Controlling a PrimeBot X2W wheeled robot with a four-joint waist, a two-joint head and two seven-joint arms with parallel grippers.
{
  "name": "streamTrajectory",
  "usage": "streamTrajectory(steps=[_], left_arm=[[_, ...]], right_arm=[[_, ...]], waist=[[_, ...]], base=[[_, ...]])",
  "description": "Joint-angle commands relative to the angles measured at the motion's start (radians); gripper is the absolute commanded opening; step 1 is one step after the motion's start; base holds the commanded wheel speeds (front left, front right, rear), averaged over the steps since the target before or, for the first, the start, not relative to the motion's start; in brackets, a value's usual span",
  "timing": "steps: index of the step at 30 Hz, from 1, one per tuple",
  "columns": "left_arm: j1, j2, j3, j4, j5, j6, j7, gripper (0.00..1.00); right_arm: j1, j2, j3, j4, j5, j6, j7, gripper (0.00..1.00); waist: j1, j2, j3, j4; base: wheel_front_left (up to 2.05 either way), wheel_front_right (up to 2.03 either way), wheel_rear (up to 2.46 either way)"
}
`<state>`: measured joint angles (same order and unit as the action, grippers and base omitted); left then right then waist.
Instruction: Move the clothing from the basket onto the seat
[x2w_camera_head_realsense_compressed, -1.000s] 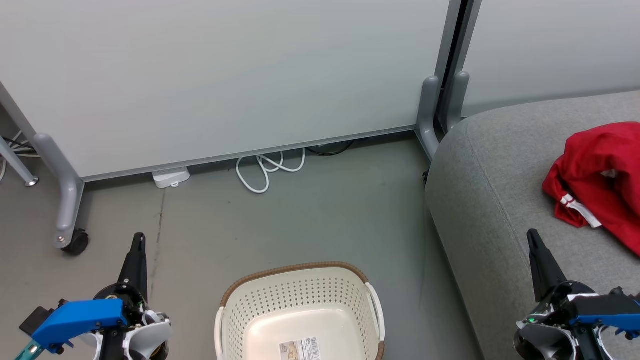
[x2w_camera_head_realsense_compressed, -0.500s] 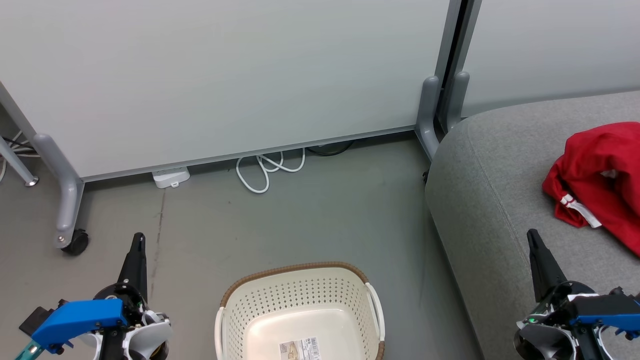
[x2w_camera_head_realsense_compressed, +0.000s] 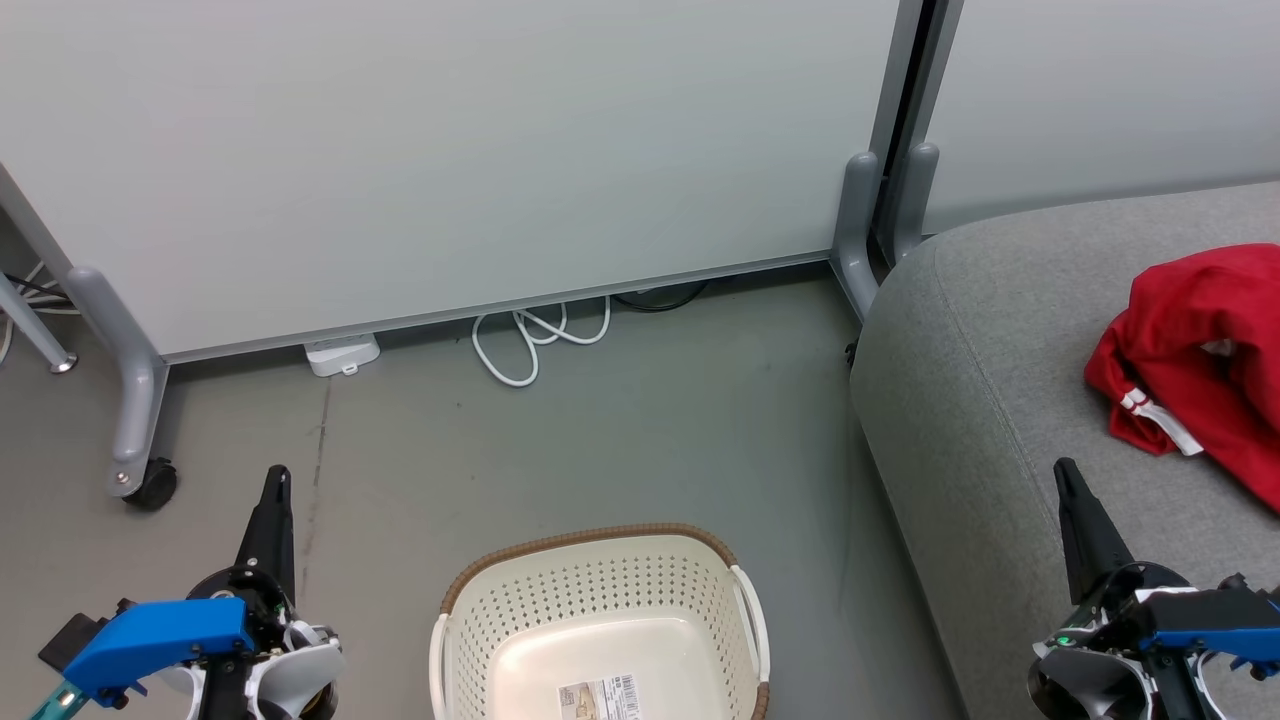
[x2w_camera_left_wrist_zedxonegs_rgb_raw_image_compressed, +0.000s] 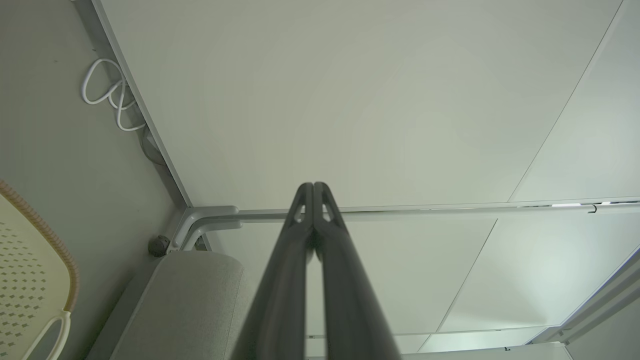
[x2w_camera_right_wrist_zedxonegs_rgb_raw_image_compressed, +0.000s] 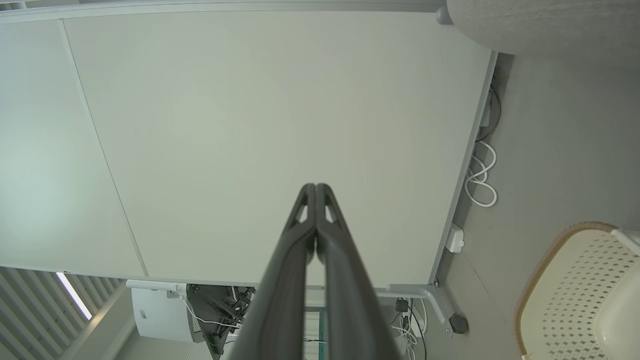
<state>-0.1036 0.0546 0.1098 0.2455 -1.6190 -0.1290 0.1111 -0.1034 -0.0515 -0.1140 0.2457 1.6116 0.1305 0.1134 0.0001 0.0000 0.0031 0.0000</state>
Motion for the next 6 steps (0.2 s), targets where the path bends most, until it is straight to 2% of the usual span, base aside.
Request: streamTrajectory(steps=[1, 6], left_arm=[[-0.010, -0.001, 0.002, -0.004, 0.005, -0.003, 0.002, 0.00], [-0.010, -0.001, 0.002, -0.004, 0.005, -0.003, 0.002, 0.00]], right_arm=[[-0.010, 0.002, -0.002, -0.003, 0.003, 0.000, 0.003, 0.00], [-0.010, 0.002, -0.002, -0.003, 0.003, 0.000, 0.003, 0.00]], waist=[[-0.0001, 0.0000, 0.000, 0.000], [-0.0001, 0.0000, 0.000, 0.000]], base=[[0.00, 0.00, 0.00], [0.00, 0.00, 0.00]])
